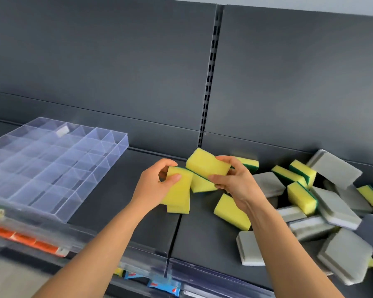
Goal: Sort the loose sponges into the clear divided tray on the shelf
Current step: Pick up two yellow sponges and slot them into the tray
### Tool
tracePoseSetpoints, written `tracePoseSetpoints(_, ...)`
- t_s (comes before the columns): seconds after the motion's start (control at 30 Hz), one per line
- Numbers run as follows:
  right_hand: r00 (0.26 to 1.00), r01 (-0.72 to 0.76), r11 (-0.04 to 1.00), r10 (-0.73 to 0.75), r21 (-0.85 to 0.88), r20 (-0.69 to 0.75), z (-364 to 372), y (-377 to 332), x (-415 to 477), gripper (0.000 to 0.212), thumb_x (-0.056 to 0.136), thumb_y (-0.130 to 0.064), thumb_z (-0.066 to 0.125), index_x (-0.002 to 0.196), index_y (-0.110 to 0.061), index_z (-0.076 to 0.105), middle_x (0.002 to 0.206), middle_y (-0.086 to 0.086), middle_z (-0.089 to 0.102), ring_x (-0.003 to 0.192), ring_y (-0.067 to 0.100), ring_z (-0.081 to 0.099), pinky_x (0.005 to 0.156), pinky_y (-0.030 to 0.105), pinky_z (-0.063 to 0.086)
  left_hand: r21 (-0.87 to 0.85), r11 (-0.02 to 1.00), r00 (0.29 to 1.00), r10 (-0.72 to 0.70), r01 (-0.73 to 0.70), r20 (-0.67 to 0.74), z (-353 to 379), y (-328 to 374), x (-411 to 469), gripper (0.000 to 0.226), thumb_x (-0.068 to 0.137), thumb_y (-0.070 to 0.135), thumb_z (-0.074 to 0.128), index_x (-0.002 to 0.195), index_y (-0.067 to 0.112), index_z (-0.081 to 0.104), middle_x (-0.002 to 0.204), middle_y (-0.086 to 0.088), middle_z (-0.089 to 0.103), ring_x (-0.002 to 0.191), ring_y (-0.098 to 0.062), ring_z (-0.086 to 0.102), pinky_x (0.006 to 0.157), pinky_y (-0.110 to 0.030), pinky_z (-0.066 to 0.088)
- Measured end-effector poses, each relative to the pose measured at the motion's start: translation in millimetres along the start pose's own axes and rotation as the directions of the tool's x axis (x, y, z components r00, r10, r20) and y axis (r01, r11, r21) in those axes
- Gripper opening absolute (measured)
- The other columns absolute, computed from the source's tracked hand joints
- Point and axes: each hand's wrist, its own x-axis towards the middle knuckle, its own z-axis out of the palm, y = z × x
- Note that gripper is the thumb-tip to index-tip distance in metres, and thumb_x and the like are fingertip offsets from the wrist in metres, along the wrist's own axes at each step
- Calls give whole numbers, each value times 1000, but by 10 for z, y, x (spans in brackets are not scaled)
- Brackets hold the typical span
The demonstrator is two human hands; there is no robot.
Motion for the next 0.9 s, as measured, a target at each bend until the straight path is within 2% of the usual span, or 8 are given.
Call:
tracePoseSetpoints(0.13, 997, 73, 997, -73, -16, 35, 465, -85, 33, 47, 76, 7, 57, 102, -32, 61, 98, 4, 53, 83, 20, 52, 64, 28, 45, -74, 995, 996, -64, 60, -55, -413, -144, -118, 19, 86, 26, 65, 102, 35, 60, 95, 14, 63, 89, -6, 59, 74, -24, 47)
tracePoseSetpoints(0.27, 1000, 25, 999, -25, 20, 11, 1045, -213, 47, 42, 78, -1, 40, 101, -28, 62, 94, 4, 58, 70, 21, 61, 44, 26, 43, -161, 979, 976, -150, 124, -157, -977, -311, -246, 17, 86, 27, 65, 93, 42, 61, 100, 10, 62, 93, -15, 59, 77, -36, 52)
tracePoseSetpoints(0.33, 1000, 23, 999, -23, 26, 7, 1402, -258, 43, 38, 79, -6, 37, 96, -27, 63, 93, 5, 58, 69, 24, 59, 42, 25, 39, -188, 973, 958, -176, 134, -226, -1332, -409, -340, 17, 84, 26, 68, 86, 42, 64, 94, 14, 63, 90, -14, 59, 74, -35, 52)
tracePoseSetpoints(0.43, 996, 89, 996, -89, 3, 27, 1961, -291, 16, 31, 86, -11, 39, 95, -28, 63, 95, 1, 54, 74, 21, 53, 43, 26, 40, -233, 961, 931, -216, 149, -295, -1866, -566, -466, 18, 82, 24, 70, 83, 42, 68, 88, 10, 65, 87, -17, 61, 68, -37, 56)
tracePoseSetpoints(0.57, 976, 197, 978, -189, -66, 113, 2701, -258, 16, 38, 89, -3, 43, 110, -32, 59, 102, -3, 52, 74, 13, 48, 48, 24, 42, -244, 958, 922, -224, 149, -316, -2550, -772, -599, 18, 84, 24, 68, 87, 41, 68, 94, 1, 66, 89, -19, 62, 63, -35, 57)
tracePoseSetpoints(0.7, 965, 236, 959, -212, -156, 156, 3410, -172, 49, 56, 91, -13, 57, 135, -38, 34, 92, 5, 55, 70, 12, 53, 54, 19, 46, -242, 959, 917, -224, 147, -329, -3167, -1010, -686, 20, 85, 21, 68, 88, 41, 66, 94, 5, 65, 84, -11, 62, 59, -25, 54)
tracePoseSetpoints(0.8, 973, 209, 963, -187, -169, 133, 3831, -125, 100, 54, 85, -20, 67, 127, -27, 35, 92, 11, 63, 75, 18, 60, 66, 28, 51, -245, 957, 910, -235, 155, -343, -3525, -1182, -693, 19, 85, 20, 67, 89, 39, 66, 96, 4, 65, 87, -15, 62, 62, -24, 55)
tracePoseSetpoints(0.9, 974, 201, 970, -183, -139, 131, 4177, -95, 193, 44, 83, -20, 70, 117, -24, 42, 97, 7, 67, 73, 17, 60, 60, 24, 45, -261, 952, 902, -247, 159, -354, -3821, -1374, -630, 17, 85, 19, 67, 90, 35, 67, 97, -2, 66, 89, -19, 62, 65, -33, 57)
